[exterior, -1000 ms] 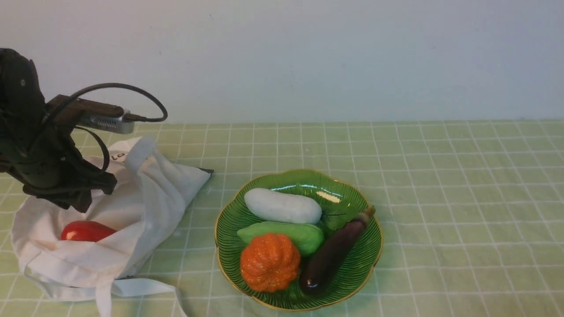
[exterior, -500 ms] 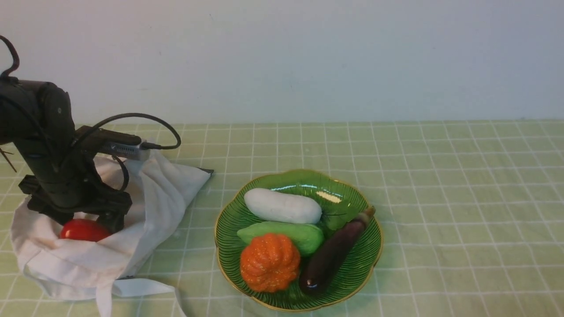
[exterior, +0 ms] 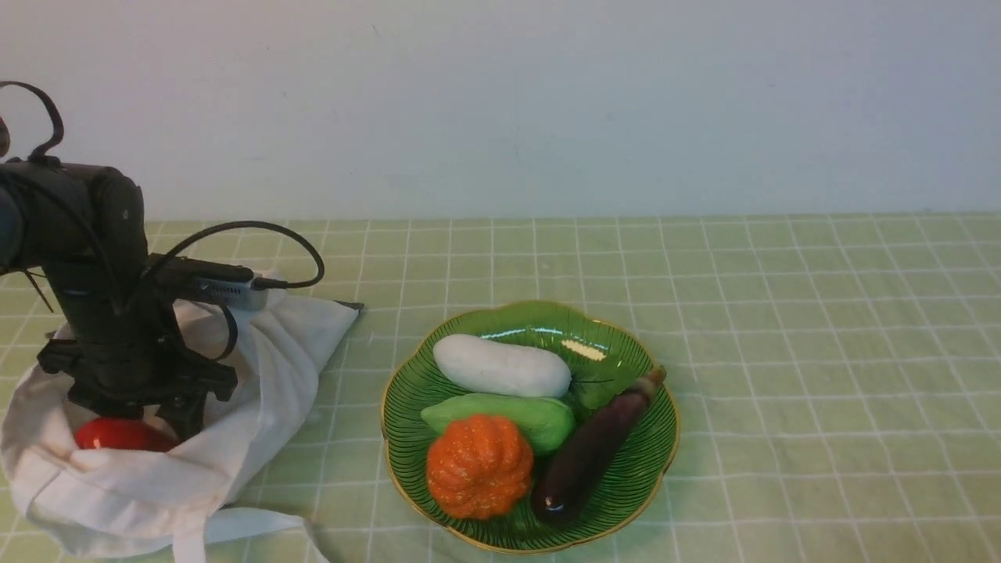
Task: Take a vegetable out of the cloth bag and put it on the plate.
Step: Grab a bell pepper from the bag with your left arm
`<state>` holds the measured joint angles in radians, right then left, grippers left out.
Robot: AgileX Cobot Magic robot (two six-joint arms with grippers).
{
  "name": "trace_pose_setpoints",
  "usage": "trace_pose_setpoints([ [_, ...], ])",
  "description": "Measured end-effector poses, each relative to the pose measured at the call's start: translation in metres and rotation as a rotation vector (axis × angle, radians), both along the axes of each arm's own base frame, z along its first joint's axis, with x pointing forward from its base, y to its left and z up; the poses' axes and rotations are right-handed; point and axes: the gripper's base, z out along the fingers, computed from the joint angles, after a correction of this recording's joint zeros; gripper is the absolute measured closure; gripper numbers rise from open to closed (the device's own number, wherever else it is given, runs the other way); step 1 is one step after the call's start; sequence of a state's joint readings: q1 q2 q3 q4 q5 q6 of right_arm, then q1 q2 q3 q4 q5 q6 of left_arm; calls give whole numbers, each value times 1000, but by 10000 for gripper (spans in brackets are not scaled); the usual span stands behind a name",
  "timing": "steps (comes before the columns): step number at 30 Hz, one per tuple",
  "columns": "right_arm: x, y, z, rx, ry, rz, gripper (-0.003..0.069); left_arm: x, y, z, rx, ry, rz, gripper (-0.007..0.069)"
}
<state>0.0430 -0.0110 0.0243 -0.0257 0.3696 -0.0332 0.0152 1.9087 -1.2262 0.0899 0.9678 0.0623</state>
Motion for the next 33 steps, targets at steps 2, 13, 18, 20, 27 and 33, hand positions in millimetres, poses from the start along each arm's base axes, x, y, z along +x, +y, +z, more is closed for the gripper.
trace_pose_setpoints([
  [2, 0, 0, 0, 0, 0, 0, 673, 0, 0, 2, 2, -3, 1, 497],
  [13, 0, 0, 0, 0, 0, 0, 673, -7, -1, 70, -12, -124, 19, 629],
  [18, 0, 0, 0, 0, 0, 0, 673, -16, -6, 82, -63, -88, -37, 619],
  [20, 0, 0, 0, 0, 0, 0, 673, -18, -9, 80, -94, -69, -89, 577],
  [27, 0, 0, 0, 0, 0, 0, 673, -20, -5, 79, -45, -41, -158, 314],
  [33, 0, 0, 0, 0, 0, 0, 673, -17, 0, 72, 9, -27, -148, 27],
])
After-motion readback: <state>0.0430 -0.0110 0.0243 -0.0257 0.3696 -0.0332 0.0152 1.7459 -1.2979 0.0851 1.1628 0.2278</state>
